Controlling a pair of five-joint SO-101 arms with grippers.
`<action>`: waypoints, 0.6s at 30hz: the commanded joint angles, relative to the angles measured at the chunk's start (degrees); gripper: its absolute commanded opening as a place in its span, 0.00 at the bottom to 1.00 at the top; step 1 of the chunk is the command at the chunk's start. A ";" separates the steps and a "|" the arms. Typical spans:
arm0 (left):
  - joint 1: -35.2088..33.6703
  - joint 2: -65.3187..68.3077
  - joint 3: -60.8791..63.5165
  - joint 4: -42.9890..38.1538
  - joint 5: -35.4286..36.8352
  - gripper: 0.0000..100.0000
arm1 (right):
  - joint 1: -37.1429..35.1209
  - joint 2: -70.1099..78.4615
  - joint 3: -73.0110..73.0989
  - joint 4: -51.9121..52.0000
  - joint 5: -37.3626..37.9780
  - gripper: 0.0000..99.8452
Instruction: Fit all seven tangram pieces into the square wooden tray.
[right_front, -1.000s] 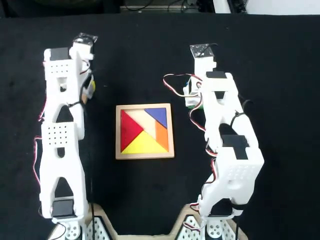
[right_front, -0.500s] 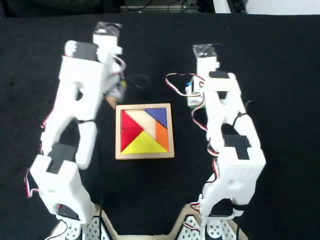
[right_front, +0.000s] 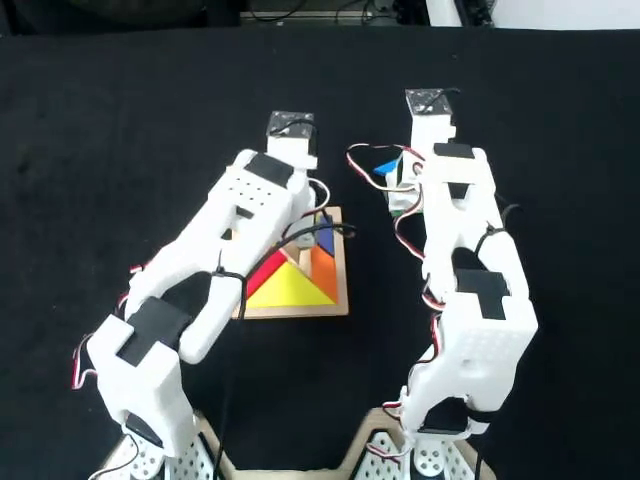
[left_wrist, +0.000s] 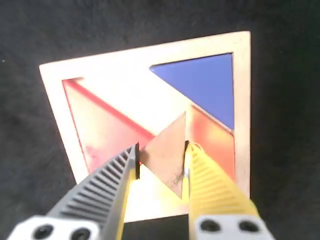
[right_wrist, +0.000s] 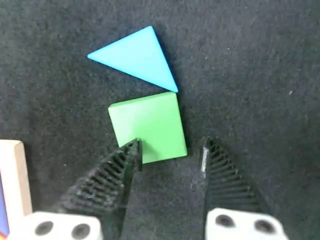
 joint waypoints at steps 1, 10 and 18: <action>0.84 -3.16 1.19 -3.60 0.62 0.08 | 0.62 -1.01 -1.45 -0.88 0.09 0.19; 1.45 -3.16 4.53 -7.03 5.36 0.08 | 0.62 -1.01 -1.45 -0.88 0.09 0.19; 2.15 -3.16 5.05 -6.51 5.19 0.15 | 0.53 -1.01 -1.45 -0.88 0.09 0.19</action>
